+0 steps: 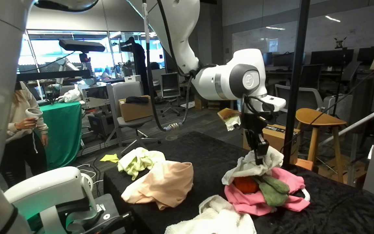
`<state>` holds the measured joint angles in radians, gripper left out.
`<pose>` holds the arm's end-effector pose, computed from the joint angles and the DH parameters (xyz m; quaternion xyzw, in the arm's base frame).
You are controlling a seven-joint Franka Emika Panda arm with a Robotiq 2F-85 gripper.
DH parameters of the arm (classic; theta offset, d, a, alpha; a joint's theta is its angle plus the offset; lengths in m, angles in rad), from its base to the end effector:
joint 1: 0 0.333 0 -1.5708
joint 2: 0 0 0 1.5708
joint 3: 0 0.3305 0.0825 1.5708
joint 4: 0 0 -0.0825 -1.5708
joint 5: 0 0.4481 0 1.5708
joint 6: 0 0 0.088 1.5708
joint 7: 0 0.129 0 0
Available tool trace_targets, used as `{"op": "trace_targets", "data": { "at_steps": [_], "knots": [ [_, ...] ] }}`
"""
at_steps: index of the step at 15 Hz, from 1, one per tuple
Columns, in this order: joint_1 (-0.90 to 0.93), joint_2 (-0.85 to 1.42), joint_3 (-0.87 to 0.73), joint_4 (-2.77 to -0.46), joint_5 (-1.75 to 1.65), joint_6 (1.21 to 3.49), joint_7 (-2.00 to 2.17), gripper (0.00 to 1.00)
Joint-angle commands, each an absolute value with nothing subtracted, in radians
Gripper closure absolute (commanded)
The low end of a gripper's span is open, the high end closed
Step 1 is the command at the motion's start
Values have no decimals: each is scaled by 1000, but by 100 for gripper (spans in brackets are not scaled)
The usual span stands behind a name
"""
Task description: Pile up all the objects on the black table
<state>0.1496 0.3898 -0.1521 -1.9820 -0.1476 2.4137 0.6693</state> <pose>0.6670 -0.0036 0.2210 0.9591 -0.2711 0.0464 0.0674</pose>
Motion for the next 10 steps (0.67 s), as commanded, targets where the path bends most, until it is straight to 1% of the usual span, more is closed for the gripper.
{"op": "trace_targets", "data": {
  "at_steps": [1, 7, 8, 10],
  "knots": [
    [145, 363, -142, -2011, -157, 2415, 684, 49],
    [147, 267, -118, -2092, -158, 2391, 653, 5],
    [144, 240, -111, -2112, -154, 2387, 645, 1],
    [138, 176, -101, -2159, -153, 2374, 635, 0]
  ]
}}
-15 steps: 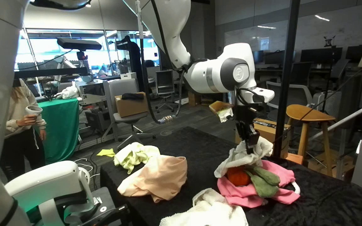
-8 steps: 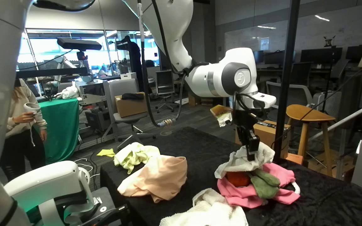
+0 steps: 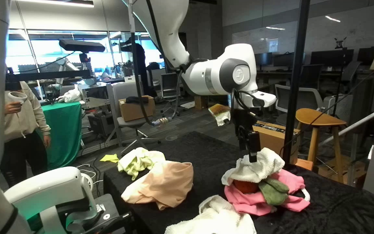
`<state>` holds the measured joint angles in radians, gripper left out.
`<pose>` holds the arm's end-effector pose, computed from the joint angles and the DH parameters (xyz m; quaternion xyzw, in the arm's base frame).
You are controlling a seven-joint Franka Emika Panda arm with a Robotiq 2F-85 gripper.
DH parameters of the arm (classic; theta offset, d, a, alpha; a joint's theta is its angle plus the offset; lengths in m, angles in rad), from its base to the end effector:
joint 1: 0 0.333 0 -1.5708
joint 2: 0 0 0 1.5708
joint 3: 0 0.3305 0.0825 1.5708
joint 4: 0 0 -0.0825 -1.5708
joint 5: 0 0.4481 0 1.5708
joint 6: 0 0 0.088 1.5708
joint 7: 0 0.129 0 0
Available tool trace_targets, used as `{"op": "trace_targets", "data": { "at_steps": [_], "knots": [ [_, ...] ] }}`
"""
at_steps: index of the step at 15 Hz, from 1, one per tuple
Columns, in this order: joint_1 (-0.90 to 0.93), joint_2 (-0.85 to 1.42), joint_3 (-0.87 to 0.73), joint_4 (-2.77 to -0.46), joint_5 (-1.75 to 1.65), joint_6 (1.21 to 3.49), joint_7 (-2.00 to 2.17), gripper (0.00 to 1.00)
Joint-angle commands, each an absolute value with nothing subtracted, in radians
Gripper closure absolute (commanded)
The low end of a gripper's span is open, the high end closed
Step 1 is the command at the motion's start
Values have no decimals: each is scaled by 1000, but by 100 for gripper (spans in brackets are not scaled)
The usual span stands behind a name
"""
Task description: Pile up all the objects on the black table
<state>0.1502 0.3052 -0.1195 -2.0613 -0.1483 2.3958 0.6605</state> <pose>0.6425 0.0164 0.2364 0.9645 -0.2546 0.0373 0.0598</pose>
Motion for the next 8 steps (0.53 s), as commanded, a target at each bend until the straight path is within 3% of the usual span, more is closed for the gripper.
{"op": "trace_targets", "data": {
  "at_steps": [1, 8],
  "knots": [
    [129, 141, -92, -2189, -142, 2370, 614, 0],
    [68, -88, -48, -2410, -60, 2268, 448, 0]
  ]
}}
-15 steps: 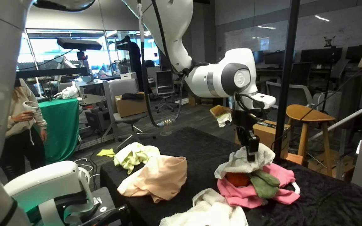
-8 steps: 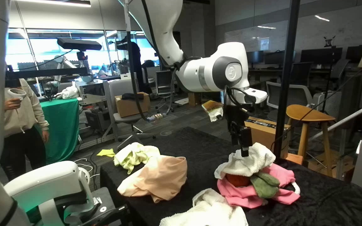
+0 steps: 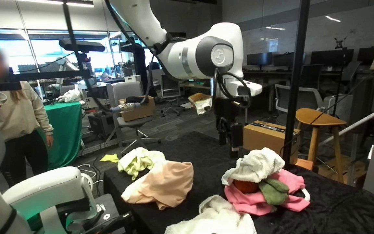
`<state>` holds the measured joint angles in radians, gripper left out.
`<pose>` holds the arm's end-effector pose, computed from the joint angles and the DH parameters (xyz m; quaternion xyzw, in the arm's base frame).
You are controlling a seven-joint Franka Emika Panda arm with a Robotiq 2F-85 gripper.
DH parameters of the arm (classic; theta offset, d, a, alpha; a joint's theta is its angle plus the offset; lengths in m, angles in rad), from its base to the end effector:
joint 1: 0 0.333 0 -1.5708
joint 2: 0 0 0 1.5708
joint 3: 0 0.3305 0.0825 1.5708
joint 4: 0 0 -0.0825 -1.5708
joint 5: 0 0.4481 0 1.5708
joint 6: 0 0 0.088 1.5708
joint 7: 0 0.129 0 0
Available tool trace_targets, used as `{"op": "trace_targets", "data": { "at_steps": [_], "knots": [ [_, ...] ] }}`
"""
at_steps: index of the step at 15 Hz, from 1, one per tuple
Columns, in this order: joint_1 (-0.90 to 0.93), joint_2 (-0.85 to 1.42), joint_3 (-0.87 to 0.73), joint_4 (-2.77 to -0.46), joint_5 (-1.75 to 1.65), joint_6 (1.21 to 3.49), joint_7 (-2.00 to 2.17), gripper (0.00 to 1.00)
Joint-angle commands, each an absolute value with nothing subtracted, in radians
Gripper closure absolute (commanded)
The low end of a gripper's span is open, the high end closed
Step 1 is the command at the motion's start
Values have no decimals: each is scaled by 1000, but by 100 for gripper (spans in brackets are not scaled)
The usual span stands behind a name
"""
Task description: Pile up all the objects on the black table
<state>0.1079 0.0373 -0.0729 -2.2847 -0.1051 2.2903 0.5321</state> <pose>0.5624 0.0155 0.2832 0.9764 -0.2115 -0.0039 0.0431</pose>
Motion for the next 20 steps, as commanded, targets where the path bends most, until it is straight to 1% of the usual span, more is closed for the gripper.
{"op": "trace_targets", "data": {
  "at_steps": [1, 5, 8, 14, 20],
  "knots": [
    [59, -112, -46, -2447, -46, 2265, 426, 0],
    [25, -165, -44, -2565, -21, 2277, 373, 0],
    [6, -150, -44, -2621, -25, 2323, 353, 0],
    [-17, -60, -55, -2676, 8, 2463, 265, 0],
    [-35, 75, -61, -2661, 32, 2591, 188, 0]
  ]
}}
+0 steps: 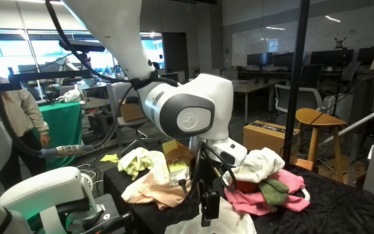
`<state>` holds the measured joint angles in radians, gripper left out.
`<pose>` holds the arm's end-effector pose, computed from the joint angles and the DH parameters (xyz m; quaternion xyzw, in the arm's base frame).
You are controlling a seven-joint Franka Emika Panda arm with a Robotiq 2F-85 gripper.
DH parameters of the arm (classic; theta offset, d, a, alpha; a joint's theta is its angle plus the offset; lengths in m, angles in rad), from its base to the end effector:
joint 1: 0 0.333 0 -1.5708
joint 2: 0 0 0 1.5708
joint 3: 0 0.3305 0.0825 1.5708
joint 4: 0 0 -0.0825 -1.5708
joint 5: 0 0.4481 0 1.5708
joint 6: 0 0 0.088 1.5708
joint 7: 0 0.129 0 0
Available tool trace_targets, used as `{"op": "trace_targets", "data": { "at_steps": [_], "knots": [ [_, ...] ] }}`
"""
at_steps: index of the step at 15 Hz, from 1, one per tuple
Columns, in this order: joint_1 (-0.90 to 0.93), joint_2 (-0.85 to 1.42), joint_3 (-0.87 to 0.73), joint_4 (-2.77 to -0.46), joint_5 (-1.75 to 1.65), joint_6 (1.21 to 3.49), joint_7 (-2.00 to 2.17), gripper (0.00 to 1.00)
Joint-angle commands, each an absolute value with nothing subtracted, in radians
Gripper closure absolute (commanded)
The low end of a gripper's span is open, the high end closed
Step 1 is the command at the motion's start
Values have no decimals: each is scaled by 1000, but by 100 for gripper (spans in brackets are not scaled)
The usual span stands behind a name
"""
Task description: Pile up all the objects on the black table
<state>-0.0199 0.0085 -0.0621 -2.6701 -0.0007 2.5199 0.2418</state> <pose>0.4243 -0.0350 0.1574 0.9839 -0.1604 -0.0790 0.0068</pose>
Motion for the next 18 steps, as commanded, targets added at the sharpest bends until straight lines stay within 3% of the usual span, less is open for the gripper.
{"op": "trace_targets", "data": {
  "at_steps": [1, 14, 15, 16, 18],
  "knots": [
    [-37, 99, -61, -2656, 41, 2610, 180, 0],
    [-67, 228, -65, -2610, 79, 2667, 138, 0],
    [-67, 229, -65, -2606, 80, 2666, 137, 25],
    [-67, 231, -64, -2602, 80, 2667, 137, 28],
    [-68, 233, -63, -2599, 82, 2666, 134, 43]
  ]
}}
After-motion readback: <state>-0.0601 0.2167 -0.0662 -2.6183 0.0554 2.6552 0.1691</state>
